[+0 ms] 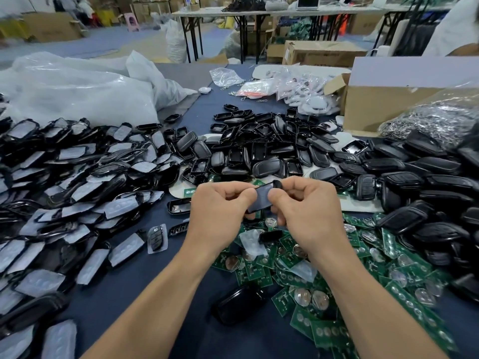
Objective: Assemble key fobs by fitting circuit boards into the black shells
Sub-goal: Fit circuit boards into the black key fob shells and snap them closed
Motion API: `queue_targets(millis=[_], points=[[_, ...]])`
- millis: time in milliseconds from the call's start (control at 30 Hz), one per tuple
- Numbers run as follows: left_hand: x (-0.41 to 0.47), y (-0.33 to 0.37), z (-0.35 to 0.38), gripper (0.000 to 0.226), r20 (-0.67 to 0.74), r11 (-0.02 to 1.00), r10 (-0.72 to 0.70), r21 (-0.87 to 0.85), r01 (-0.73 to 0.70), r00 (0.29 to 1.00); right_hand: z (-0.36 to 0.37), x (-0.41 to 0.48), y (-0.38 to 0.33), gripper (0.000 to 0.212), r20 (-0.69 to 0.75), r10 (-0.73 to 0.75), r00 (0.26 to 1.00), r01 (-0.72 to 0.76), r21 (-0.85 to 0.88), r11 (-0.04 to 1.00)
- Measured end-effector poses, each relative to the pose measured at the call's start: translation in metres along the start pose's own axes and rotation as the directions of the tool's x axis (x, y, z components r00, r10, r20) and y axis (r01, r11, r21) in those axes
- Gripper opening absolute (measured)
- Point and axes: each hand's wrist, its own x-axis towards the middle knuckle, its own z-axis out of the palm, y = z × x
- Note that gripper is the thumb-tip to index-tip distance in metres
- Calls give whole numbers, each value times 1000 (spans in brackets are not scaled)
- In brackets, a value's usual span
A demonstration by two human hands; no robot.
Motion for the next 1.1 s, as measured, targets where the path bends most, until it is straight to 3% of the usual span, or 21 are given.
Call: queue_targets(millis=[100,200,333,467,533,600,733,867,967,1100], points=[[-2,5,0,26,-17,999,-32,4,32,999,-2,0,-1,12,52,85,995,-92,140,986],[0,9,-3,28,47,965,-126,-226,134,991,-5,2,-4,38,249,160,955,-255,417,873],[-1,11,-3,25,155,925,-123,-339,170,980,-5,0,-7,33,369,110,923,-287,468,836],[1,8,-4,27,79,943,-161,-283,177,984,-10,2,-11,20,428,176,886,-421,587,692],[5,2,-9,30,-71,982,-164,-106,157,984,-16,5,-11,17,440,198,876,-459,630,627],[6,-4,-12,32,-183,976,-54,199,90,982,-21,8,-8,22,417,239,877,-473,662,581],[1,-2,-4,30,-123,767,25,639,60,992,-25,12,-5,39,414,270,869,-494,692,526],[2,1,4,43,-16,616,-1,788,13,1000,-24,13,-2,39,426,250,869,-493,702,515],[4,3,3,31,-15,704,-34,709,35,999,-25,13,0,36,422,256,869,-492,696,523],[5,5,0,14,-128,903,-75,411,121,989,-26,15,2,27,389,266,882,-469,669,577]])
